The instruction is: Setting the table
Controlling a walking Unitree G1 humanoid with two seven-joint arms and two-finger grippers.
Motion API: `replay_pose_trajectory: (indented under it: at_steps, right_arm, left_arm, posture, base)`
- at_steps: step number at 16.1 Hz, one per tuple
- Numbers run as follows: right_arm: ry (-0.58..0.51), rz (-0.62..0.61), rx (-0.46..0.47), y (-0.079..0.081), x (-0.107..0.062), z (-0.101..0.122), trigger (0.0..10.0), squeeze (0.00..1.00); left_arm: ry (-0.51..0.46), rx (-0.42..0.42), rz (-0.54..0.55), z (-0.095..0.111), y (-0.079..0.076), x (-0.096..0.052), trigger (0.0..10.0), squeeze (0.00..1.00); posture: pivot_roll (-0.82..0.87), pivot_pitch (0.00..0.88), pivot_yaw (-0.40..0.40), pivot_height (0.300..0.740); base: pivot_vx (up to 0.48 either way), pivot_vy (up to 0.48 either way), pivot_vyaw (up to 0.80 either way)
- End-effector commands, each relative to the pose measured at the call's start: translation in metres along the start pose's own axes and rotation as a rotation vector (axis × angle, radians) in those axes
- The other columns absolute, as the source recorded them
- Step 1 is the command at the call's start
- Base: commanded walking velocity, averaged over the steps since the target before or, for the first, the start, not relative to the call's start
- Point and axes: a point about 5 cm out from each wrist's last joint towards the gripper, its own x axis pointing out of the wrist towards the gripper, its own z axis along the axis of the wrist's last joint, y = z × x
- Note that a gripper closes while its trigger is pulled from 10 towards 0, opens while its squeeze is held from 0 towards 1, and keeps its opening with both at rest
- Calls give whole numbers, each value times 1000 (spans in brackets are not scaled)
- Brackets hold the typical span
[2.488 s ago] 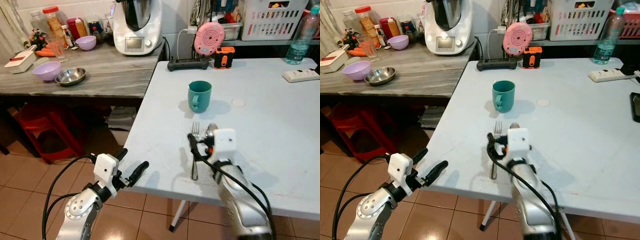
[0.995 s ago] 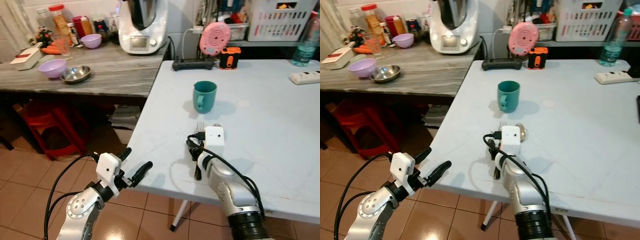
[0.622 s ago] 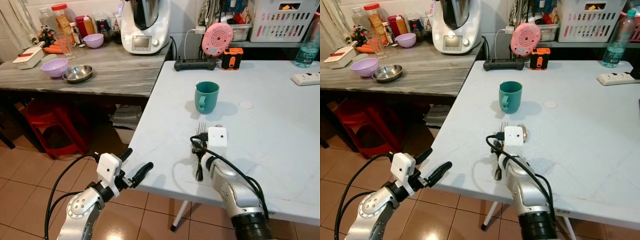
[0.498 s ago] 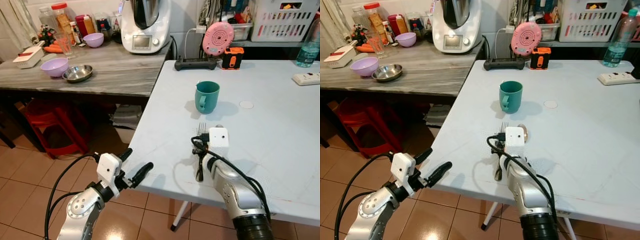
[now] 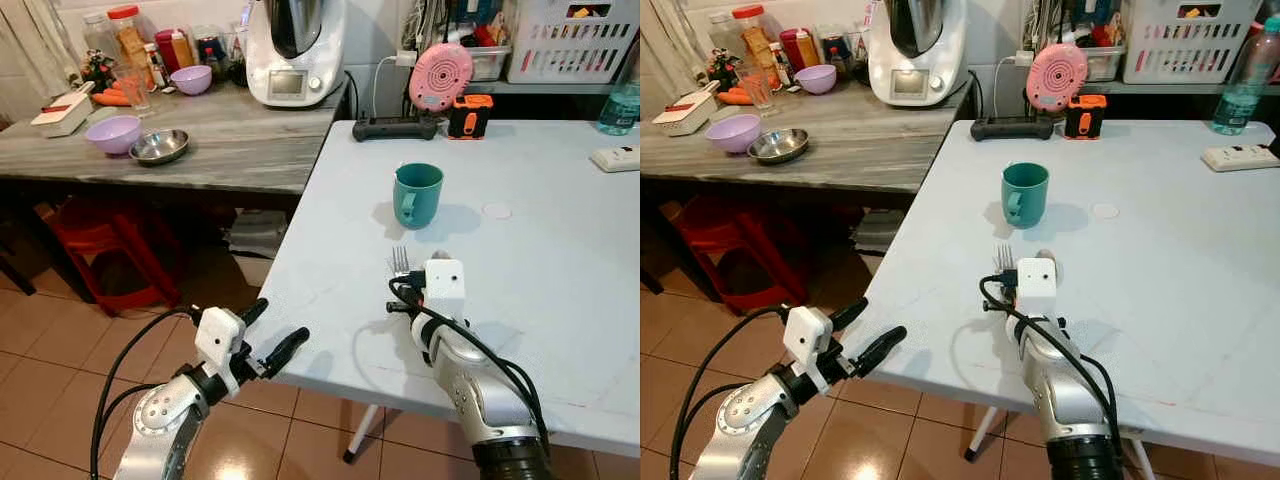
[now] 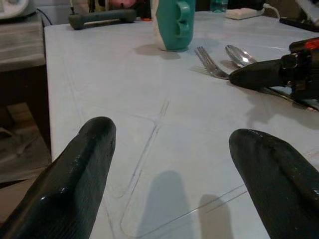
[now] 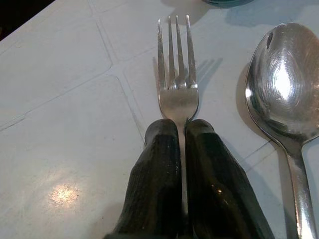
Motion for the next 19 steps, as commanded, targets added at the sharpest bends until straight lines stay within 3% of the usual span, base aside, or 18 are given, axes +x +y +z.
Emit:
replay_pose_trajectory:
  at_steps: [1,5,8,9,10,12,16,17,19]
  right_arm:
    - [166,-60,24,-11,-2,-38,0,0]
    - [127,-77,65,-16,0,-30,0,0]
    - [13,-61,129,-13,3,-9,0,0]
    - [-23,-53,163,-12,3,-2,4353,0]
    - [-56,-48,191,-10,2,5,10000,0]
    - [-127,-87,173,-10,-1,13,10000,0]
    - [-284,-67,106,-6,-13,23,10000,0]
    - [-314,-98,36,-7,-14,25,10000,0]
    - [-269,-55,151,-7,-15,22,10000,0]
  left_arm:
    - [8,4,-14,1,4,-1,10000,0]
    - [1,9,-8,1,4,1,10000,0]
    - [-22,32,72,7,13,5,10000,0]
    - [-21,40,130,9,20,7,10000,0]
    - [-10,51,218,10,29,9,10000,0]
    - [-2,14,369,7,42,8,10000,0]
    - [-10,-4,395,7,41,11,10000,0]
    - [-11,-2,399,7,40,13,10000,0]
    - [-17,-14,415,8,41,17,10000,0]
  posture:
    - [-60,2,134,740]
    - [-59,0,133,740]
    - [-57,0,129,740]
    - [-55,0,127,740]
    - [-56,0,127,740]
    - [-57,0,123,740]
    - [-64,0,121,740]
    - [-67,0,121,740]
    - [-73,0,124,740]
  base:
    - [0,0,0]
    - [0,0,0]
    - [0,0,0]
    - [0,0,0]
    - [0,0,0]
    - [0,0,0]
    - [0,0,0]
    - [0,0,0]
    - [0,0,0]
